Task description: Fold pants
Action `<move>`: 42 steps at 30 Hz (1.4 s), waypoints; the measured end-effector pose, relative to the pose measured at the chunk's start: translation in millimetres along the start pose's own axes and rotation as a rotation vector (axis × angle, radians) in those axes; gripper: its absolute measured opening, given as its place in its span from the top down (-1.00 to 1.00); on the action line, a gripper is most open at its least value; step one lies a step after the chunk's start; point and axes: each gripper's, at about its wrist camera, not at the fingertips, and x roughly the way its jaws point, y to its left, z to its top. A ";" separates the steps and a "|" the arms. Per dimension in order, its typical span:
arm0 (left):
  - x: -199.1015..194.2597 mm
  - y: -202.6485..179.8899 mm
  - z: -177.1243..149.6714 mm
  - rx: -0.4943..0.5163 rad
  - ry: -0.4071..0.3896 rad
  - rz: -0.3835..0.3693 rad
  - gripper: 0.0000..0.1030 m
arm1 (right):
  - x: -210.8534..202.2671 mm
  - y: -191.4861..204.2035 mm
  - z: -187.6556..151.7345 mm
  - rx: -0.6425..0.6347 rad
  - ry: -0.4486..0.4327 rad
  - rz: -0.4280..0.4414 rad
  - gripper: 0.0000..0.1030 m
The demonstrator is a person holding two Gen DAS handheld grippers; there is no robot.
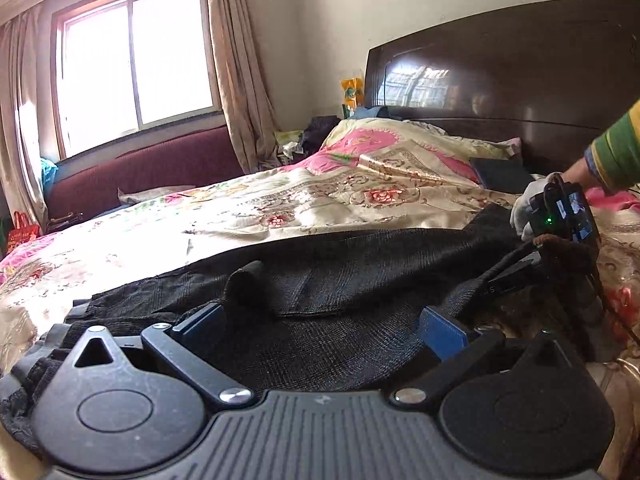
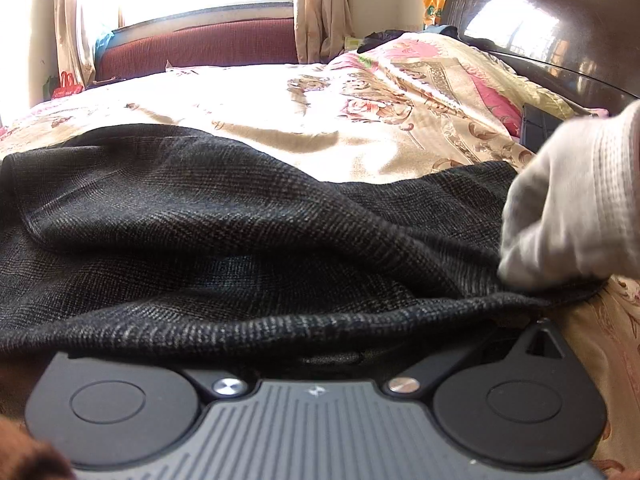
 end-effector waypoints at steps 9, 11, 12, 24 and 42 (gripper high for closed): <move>38.5 -8.2 30.3 0.057 0.005 0.028 -1.00 | -0.4 -0.2 0.2 0.000 -0.001 0.000 -0.99; 47.5 -8.7 36.6 0.036 0.002 0.033 -1.00 | -0.5 -0.1 0.2 0.000 -0.001 0.001 -0.99; 50.8 -9.2 37.6 0.030 0.002 0.035 -1.00 | -0.5 -0.2 0.2 0.000 -0.001 0.000 -0.99; 61.2 -35.3 29.4 0.123 0.065 0.008 -1.00 | -0.9 0.0 -0.2 0.001 0.000 0.000 -0.99; -21.4 -112.2 20.7 0.190 0.118 -0.043 -1.00 | -3.3 1.2 -2.0 0.002 0.000 0.001 -0.99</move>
